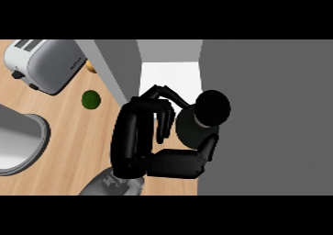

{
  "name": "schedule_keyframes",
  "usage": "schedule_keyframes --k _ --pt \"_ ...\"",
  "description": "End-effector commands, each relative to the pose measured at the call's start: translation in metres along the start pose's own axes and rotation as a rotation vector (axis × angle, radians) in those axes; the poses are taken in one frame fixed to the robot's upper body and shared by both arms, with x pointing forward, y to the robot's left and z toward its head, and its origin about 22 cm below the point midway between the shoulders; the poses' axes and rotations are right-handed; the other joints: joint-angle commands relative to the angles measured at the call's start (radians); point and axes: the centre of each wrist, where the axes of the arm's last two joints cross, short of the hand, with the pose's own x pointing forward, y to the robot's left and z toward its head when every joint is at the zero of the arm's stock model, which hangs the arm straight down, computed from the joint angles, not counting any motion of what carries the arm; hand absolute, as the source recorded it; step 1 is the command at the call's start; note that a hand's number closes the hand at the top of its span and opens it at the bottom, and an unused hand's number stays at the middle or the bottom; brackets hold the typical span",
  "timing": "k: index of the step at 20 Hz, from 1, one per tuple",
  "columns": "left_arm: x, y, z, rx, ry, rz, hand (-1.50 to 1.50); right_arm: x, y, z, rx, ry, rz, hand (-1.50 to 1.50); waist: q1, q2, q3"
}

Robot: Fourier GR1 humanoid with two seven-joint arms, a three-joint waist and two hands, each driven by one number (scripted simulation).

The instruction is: Pick up the wine, place it into the cabinet and close the cabinet

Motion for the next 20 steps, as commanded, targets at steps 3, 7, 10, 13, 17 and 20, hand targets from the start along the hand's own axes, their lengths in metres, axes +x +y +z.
schedule_keyframes --k 3,7,10,13,17,20 --pt "-0.012 -0.016 -0.014 0.024 -0.007 -0.042 1.5 0.024 0.005 0.022 0.037 -0.046 -0.013 -1.5 0.002 0.001 0.0" --pt "-0.013 -0.021 -0.017 0.019 -0.011 -0.067 1.5 0.023 0.0 0.021 0.038 -0.065 -0.021 -1.5 0.002 0.0 0.0" --pt "-0.024 -0.026 -0.03 0.061 -0.001 -0.086 1.5 0.016 0.009 0.029 0.035 -0.061 -0.034 -1.5 -0.006 0.001 0.0" --pt "-0.031 -0.003 -0.031 0.064 0.001 -0.039 1.5 0.015 0.0 0.022 0.041 -0.061 -0.026 -1.5 0.003 0.002 -0.001" --pt "-0.042 0.009 -0.029 0.084 0.019 -0.016 1.5 0.033 0.011 0.025 0.022 -0.064 -0.01 -1.5 0.004 0.001 -0.002" --pt "-0.042 -0.022 -0.026 0.117 0.017 -0.023 1.5 0.02 -0.004 0.016 0.038 -0.084 -0.014 -1.5 -0.003 0.002 0.0"
